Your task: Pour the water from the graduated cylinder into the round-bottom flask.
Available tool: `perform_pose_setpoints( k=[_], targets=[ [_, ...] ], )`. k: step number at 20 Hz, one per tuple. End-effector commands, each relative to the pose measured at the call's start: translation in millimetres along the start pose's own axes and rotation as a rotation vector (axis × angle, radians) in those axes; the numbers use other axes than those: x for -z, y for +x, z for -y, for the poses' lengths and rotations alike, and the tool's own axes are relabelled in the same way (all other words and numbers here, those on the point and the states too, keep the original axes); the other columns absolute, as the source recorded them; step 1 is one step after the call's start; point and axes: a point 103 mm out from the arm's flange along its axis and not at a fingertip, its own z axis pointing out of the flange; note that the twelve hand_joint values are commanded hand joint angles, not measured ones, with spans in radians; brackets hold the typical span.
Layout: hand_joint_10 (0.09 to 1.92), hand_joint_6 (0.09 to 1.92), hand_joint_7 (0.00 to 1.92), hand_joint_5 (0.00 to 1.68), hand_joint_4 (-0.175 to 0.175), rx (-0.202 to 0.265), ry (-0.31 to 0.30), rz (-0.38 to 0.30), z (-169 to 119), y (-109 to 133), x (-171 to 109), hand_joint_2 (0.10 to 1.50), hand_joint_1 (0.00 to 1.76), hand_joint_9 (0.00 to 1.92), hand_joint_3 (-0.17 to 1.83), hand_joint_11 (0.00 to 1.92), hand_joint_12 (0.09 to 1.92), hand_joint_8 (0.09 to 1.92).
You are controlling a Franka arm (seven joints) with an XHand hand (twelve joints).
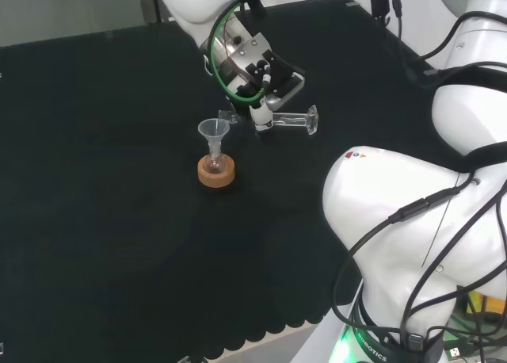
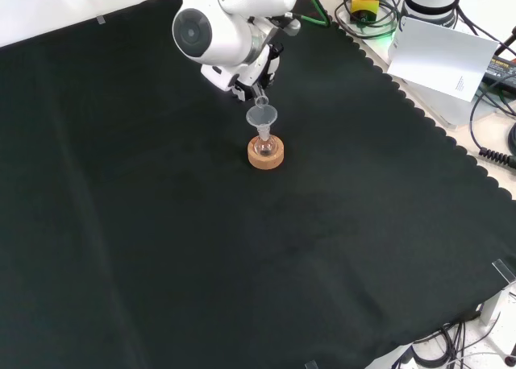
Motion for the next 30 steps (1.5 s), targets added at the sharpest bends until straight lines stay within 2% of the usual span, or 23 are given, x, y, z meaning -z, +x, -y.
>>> perform_pose_setpoints(
  k=[1,10,20,30],
  targets=[
    [0.52,0.84,1.15,1.1,-0.097,-0.012,0.009,0.019,3.1,-4.4,1.5,1.02,1.4,1.27,0.0,1.13,0.78,0.75],
    [0.52,0.85,1.15,1.1,-0.097,-0.022,0.023,0.041,6.0,0.0,10.2,1.02,1.4,1.27,0.0,1.13,0.78,0.75],
    [0.52,0.85,1.14,1.1,-0.096,-0.061,0.072,0.092,5.4,1.9,11.0,1.02,1.4,1.27,0.0,1.13,0.78,0.76],
    [0.52,0.86,1.14,1.09,-0.096,-0.095,0.089,0.128,9.9,1.2,11.2,1.02,1.4,1.27,0.0,1.13,0.78,0.76]
  ],
)
